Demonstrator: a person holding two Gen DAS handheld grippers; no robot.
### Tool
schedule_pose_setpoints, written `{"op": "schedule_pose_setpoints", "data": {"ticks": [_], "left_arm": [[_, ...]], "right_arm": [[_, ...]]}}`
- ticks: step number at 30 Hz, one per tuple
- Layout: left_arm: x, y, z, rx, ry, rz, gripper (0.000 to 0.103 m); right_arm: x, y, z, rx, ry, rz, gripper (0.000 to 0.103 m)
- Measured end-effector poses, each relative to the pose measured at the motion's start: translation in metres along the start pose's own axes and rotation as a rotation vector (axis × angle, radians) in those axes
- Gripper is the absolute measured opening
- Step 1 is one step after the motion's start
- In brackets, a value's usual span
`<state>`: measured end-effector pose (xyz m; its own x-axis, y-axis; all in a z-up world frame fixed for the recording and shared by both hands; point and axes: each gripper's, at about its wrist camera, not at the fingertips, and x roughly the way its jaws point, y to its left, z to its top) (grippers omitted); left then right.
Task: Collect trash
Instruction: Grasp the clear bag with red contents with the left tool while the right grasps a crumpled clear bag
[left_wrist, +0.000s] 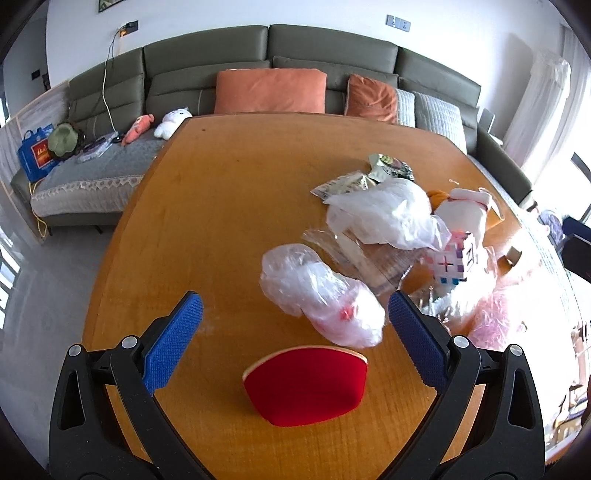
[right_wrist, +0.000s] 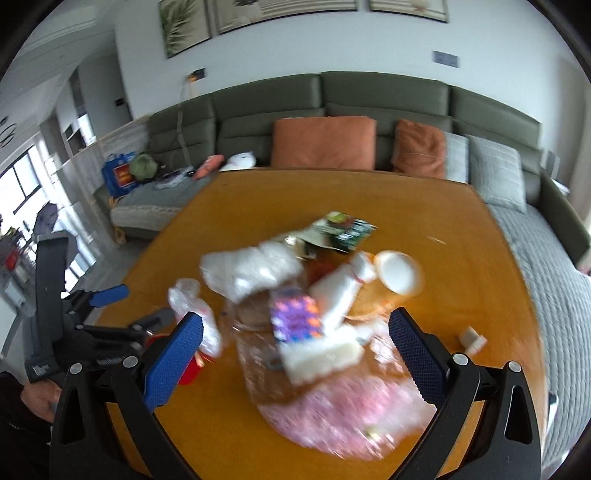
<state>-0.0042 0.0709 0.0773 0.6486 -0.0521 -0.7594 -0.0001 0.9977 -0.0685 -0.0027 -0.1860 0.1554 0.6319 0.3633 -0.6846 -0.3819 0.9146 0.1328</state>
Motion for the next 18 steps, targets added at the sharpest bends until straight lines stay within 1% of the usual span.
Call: {"op": "schedule_pose_setpoints", "data": {"ticks": [4, 7, 10, 12, 15, 18], "left_arm": [[0.0, 0.006, 0.001, 0.009, 0.004, 0.01, 0.097], [-0.001, 0.012, 0.0, 0.007, 0.003, 0.027, 0.097], [0.002, 0.019, 0.0, -0.014, 0.009, 0.038, 0.097], [0.004, 0.021, 0.0, -0.023, 0.015, 0.04, 0.097], [0.008, 0.02, 0.0, -0.025, 0.028, 0.04, 0.097], [0.013, 0.015, 0.002, -0.024, 0.041, 0.028, 0.097]], "right_arm": [[0.031, 0.02, 0.018, -0.048, 0.023, 0.043, 0.1], [0.062, 0.035, 0.031, -0.069, 0.059, 0.079, 0.1], [0.083, 0.043, 0.037, -0.096, 0.089, 0.075, 0.1], [0.098, 0.046, 0.039, -0.11, 0.116, 0.068, 0.095], [0.117, 0.044, 0.041, -0.105, 0.161, 0.055, 0.091], [0.133, 0.039, 0.04, -0.099, 0.213, 0.046, 0.078]]}}
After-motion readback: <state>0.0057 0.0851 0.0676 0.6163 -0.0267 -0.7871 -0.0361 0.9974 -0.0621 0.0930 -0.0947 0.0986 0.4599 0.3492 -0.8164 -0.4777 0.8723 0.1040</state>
